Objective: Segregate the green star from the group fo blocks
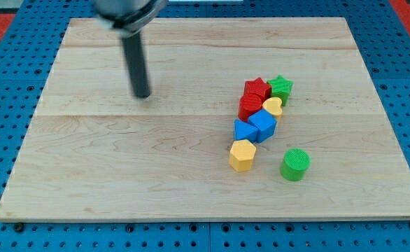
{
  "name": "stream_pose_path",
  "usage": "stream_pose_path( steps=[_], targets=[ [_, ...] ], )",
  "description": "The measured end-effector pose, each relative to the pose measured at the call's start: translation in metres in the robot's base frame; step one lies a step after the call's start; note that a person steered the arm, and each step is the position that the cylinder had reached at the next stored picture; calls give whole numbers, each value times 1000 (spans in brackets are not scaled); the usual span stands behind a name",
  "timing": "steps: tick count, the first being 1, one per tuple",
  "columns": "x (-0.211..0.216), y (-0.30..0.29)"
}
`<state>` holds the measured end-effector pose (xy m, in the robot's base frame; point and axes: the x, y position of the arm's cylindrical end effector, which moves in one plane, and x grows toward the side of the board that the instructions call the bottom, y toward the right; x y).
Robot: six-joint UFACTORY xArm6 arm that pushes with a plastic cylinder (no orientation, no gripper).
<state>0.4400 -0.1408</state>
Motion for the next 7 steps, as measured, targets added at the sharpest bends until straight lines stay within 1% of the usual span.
stream_pose_path(
  steps=[1, 2, 3, 4, 6, 7],
  targets=[
    [110, -46],
    [167, -16],
    [133, 23],
    [114, 62],
    [71, 62],
    [72, 64]
  ],
)
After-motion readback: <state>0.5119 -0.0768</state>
